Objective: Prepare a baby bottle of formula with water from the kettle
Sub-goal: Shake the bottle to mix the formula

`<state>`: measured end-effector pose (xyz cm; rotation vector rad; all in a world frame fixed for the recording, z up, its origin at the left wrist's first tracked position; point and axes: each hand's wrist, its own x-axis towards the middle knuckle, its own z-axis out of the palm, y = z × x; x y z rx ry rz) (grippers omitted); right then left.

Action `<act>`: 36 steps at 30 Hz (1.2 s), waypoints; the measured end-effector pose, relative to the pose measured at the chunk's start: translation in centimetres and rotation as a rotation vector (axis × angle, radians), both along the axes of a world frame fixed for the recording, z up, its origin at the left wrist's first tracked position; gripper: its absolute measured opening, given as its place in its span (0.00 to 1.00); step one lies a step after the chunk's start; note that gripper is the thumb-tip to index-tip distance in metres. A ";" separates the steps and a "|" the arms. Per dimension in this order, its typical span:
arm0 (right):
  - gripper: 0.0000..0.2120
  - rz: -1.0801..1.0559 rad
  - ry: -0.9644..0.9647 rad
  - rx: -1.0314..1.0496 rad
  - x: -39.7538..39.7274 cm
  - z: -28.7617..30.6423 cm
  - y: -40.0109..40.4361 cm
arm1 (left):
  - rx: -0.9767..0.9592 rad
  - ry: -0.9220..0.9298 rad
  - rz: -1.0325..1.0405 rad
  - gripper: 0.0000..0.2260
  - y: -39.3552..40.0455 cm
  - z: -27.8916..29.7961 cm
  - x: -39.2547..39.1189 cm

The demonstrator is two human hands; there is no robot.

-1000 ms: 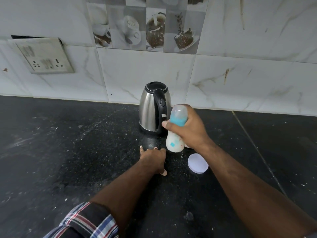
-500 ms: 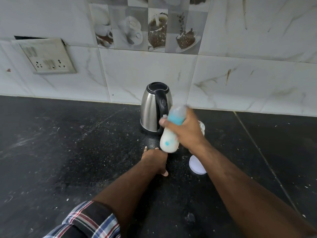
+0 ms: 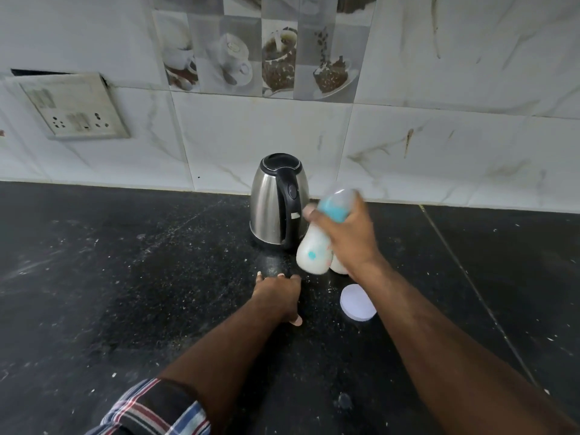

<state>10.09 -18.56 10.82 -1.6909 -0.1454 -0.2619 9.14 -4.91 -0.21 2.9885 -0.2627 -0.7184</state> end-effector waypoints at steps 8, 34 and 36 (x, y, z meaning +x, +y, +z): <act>0.21 0.034 0.009 -0.139 -0.6 0.0 -0.2 | 0.019 -0.009 -0.006 0.41 -0.1 0.0 -0.1; 0.21 0.065 0.003 -0.179 -1.3 -0.2 0.1 | 0.010 0.012 0.022 0.41 -0.3 0.0 -0.1; 0.19 -0.029 -0.053 -0.025 -0.5 0.8 -0.1 | 0.006 0.000 0.017 0.41 -0.3 0.0 -0.1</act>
